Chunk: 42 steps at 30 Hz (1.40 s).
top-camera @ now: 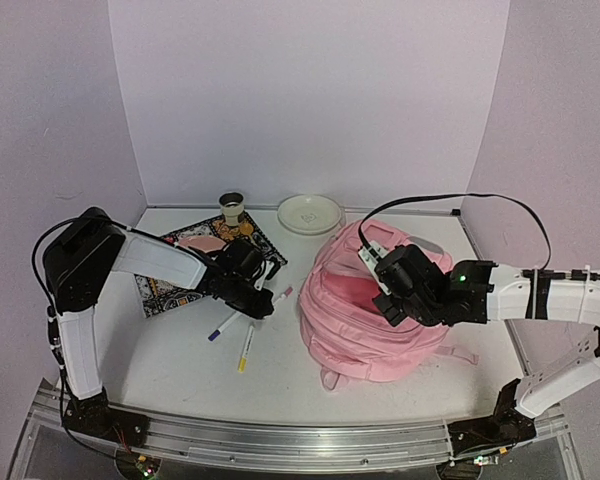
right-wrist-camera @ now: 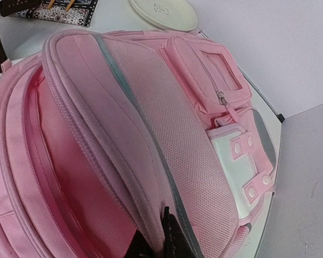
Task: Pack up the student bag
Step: Move the pen to the center of the board, then grab the pen at the center of the board, then place the pen in the upper front pocket of the bag.
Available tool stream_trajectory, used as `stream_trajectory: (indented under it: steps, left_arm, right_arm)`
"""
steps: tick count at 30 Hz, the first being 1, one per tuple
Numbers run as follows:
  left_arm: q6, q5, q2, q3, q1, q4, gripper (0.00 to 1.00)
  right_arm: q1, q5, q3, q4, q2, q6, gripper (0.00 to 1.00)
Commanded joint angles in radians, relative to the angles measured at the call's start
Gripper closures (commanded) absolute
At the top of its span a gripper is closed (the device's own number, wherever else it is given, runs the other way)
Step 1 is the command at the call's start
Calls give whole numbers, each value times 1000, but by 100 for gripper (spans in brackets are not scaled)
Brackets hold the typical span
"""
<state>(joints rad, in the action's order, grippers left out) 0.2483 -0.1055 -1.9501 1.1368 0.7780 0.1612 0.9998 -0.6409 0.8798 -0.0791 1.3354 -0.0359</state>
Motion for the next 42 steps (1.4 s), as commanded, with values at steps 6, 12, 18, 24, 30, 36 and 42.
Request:
stream_trajectory:
  steps: [6, 12, 18, 24, 30, 36, 42]
  left_arm:
    - [232, -61, 226, -177, -2, -169, 100]
    - [356, -73, 332, -272, -2, -297, 100]
    - [482, -66, 430, -343, 0, -361, 100]
    - [565, -70, 523, -373, 25, -394, 100]
    - [644, -26, 546, -374, 113, -443, 100]
    - [758, -1, 524, -372, 150, -486, 100]
    - [778, -38, 455, -323, 172, -528, 100]
  right_arm:
    - [-2, 95, 100, 32, 44, -104, 100]
    - [-2, 130, 146, 33, 79, -154, 100]
    - [-1, 140, 201, 33, 91, -212, 100]
    - [-1, 161, 250, 33, 128, -273, 100]
    - [2, 163, 286, 34, 155, -326, 100]
    - [4, 145, 299, 33, 149, -361, 100]
    - [7, 144, 303, 35, 146, -375, 100]
